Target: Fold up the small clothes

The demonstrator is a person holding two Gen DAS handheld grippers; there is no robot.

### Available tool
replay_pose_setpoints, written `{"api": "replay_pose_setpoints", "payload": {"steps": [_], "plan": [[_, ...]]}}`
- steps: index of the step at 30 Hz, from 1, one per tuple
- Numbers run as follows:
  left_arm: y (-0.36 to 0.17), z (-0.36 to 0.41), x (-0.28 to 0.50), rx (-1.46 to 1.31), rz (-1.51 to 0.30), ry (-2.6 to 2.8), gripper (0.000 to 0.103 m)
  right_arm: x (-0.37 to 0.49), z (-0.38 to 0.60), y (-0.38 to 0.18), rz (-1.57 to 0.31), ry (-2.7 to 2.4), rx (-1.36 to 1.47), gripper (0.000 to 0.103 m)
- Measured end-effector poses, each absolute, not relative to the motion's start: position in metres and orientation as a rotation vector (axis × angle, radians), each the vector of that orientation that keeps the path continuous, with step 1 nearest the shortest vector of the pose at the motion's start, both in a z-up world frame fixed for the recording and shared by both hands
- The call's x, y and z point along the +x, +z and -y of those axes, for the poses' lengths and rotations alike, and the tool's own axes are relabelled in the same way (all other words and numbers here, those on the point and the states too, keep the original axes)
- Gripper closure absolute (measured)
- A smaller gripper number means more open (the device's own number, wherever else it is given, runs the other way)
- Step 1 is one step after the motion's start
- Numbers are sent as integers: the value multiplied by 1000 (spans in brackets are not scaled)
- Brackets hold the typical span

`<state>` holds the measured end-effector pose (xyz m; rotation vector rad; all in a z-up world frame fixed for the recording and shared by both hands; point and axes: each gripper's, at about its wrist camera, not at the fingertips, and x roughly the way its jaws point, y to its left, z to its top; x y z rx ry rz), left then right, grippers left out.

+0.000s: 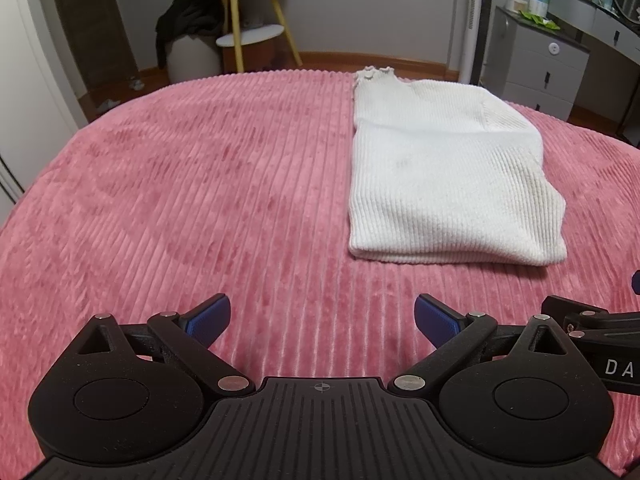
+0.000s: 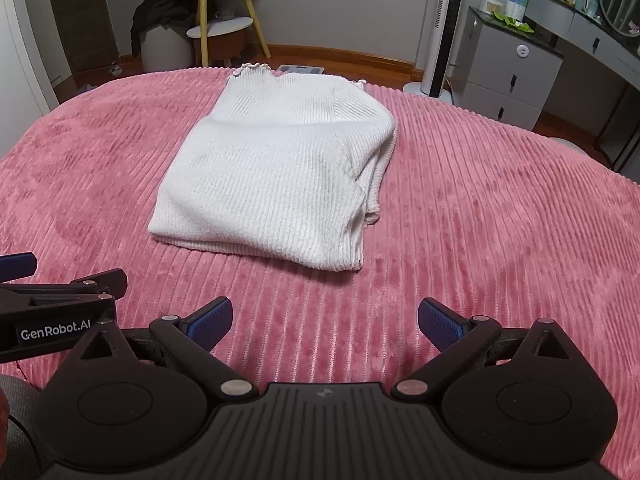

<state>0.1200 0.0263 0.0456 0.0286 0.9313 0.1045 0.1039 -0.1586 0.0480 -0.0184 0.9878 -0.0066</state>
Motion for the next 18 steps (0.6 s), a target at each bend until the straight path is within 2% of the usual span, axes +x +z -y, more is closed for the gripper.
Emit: {"api": "replay_pose_setpoints", "payload": {"steps": [18], "plan": [[47,-26,119,27,-928,101,2,102,156,51,-977,-5,-29,4]]}}
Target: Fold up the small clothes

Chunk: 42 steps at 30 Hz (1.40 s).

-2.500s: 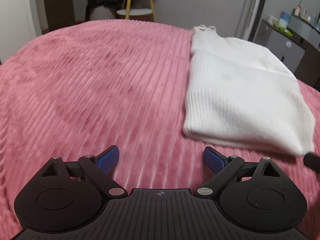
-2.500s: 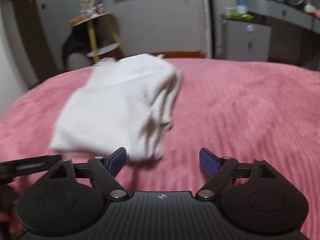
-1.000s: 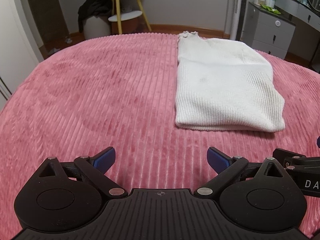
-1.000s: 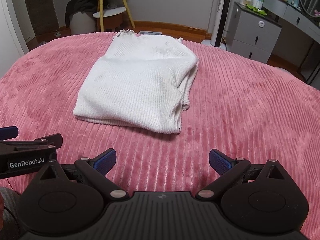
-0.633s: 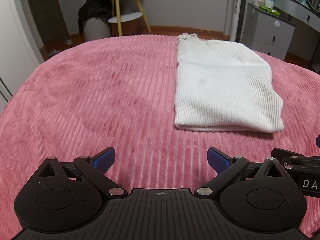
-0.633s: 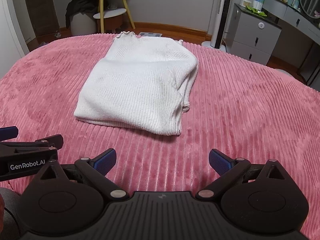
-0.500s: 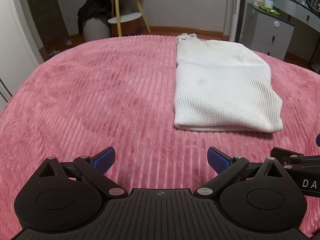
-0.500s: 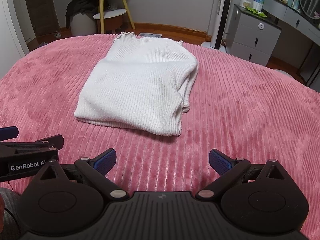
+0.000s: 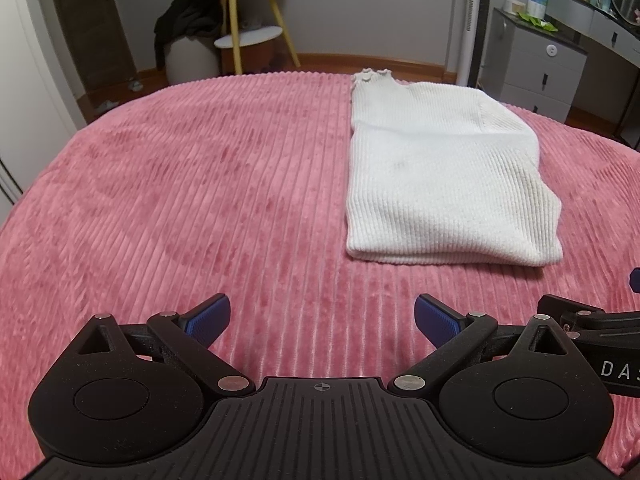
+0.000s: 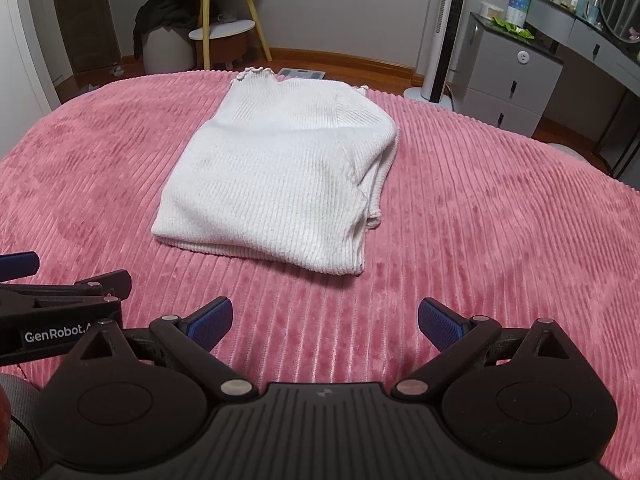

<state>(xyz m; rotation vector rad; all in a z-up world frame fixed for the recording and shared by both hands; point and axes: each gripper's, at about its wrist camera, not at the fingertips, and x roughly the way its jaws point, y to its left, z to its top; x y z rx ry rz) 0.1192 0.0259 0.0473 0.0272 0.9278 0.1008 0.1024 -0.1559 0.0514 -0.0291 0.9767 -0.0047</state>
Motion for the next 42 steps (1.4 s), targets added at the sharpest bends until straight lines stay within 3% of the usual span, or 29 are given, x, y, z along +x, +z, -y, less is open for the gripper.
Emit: {"api": "replay_pose_setpoints", "payload": {"steps": [42], "plan": [[53,-25,119,24,-901,90,2,103,153,57,-963,4,-41,4]]}}
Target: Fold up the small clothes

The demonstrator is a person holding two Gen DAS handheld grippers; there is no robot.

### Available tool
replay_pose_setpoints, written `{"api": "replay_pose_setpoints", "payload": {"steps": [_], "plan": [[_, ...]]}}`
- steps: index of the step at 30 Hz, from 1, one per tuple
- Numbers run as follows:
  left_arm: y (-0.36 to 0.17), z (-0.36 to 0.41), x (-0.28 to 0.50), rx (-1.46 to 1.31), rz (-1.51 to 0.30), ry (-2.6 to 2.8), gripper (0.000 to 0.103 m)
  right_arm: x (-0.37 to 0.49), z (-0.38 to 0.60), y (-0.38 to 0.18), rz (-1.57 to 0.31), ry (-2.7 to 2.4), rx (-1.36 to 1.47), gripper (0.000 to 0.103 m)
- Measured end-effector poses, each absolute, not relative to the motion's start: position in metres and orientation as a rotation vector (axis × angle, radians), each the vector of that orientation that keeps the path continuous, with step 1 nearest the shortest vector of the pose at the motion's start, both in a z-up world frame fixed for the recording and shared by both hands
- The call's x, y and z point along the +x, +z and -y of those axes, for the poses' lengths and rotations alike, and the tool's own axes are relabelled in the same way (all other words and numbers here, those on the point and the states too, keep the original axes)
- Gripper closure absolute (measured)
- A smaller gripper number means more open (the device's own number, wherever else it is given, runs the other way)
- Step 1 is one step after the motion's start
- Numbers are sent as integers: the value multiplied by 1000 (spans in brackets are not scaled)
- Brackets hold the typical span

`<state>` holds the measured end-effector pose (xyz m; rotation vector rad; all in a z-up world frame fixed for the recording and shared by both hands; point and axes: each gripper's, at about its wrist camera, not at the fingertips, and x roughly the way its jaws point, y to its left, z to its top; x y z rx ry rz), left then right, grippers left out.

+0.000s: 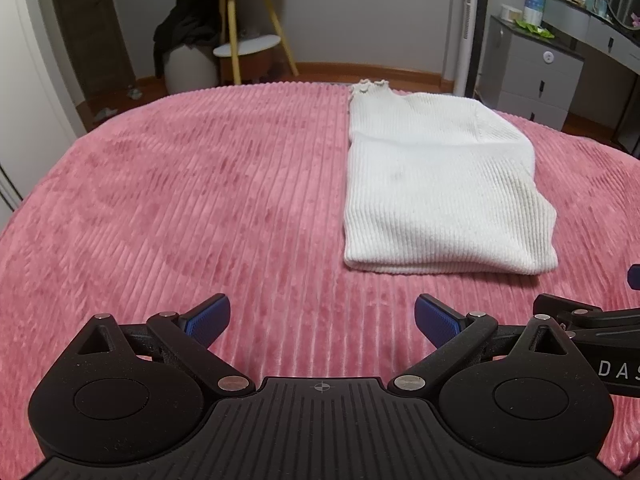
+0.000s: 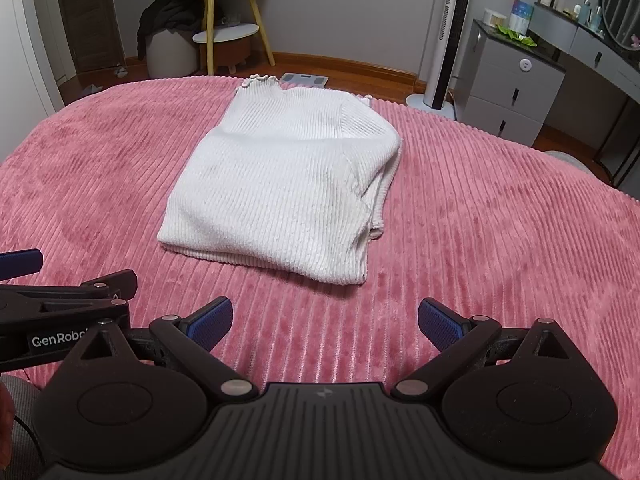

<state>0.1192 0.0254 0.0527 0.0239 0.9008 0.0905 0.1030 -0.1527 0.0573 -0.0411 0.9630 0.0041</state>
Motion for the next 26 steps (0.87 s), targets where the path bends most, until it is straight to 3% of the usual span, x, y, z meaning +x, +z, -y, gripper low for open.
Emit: {"api": "replay_pose_setpoints", "payload": {"steps": [26], "plan": [[52,-24,118,45,-882,93,2,102,153,57,-959,-1,-52,4]]}}
